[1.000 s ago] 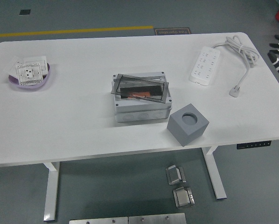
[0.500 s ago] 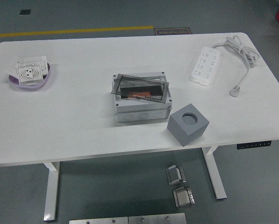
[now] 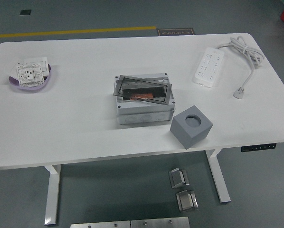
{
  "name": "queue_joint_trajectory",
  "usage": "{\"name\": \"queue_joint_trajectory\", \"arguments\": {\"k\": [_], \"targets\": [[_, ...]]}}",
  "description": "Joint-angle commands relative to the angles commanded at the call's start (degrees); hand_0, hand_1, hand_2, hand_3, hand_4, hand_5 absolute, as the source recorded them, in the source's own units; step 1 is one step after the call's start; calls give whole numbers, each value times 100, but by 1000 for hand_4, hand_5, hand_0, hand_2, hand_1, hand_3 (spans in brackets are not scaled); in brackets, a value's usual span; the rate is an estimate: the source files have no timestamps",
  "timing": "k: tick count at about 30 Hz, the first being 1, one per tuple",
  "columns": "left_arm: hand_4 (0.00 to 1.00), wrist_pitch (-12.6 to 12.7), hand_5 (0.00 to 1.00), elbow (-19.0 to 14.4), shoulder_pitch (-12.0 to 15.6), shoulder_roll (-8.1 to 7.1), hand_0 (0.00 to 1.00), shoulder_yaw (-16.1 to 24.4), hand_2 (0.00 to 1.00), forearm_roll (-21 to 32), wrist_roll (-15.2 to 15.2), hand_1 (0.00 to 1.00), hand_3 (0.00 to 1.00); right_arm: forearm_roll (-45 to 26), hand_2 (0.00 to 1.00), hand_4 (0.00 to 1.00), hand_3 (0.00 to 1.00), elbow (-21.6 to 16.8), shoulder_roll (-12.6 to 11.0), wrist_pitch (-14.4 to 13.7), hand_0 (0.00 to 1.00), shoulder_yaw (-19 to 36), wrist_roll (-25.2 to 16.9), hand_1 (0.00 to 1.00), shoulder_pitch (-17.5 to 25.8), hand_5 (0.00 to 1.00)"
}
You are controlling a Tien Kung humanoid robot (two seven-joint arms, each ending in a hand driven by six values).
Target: Pick up the cylinder from the cube,place it in the box,flap close box
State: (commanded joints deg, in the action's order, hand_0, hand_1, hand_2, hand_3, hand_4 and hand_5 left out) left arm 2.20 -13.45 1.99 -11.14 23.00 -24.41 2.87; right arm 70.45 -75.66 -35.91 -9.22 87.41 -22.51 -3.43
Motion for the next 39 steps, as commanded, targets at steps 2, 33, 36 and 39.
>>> {"name": "queue_joint_trajectory", "arguments": {"k": [2, 33, 36, 39], "targets": [[608, 1, 256, -5, -13, -11, 657, -191, 564, 52, -8, 664, 603, -8, 786, 803, 835, 13, -3, -3, 828, -15, -4, 747, -12, 682], [620, 50, 266, -31, -116, 98, 661, 206, 570, -251, -70, 664, 606, -50, 780, 770, 820, 113, 52, -44, 820, -287, -81, 736, -214, 634], [620, 52, 266, -29, -121, 80, 661, 181, 570, -215, -69, 664, 606, -50, 780, 770, 820, 121, 61, -42, 820, -306, -80, 736, -227, 634], [619, 52, 267, -32, -125, 76, 662, 151, 570, -182, -68, 664, 605, -50, 780, 764, 819, 126, 72, -43, 820, -315, -79, 737, -233, 629]]}}
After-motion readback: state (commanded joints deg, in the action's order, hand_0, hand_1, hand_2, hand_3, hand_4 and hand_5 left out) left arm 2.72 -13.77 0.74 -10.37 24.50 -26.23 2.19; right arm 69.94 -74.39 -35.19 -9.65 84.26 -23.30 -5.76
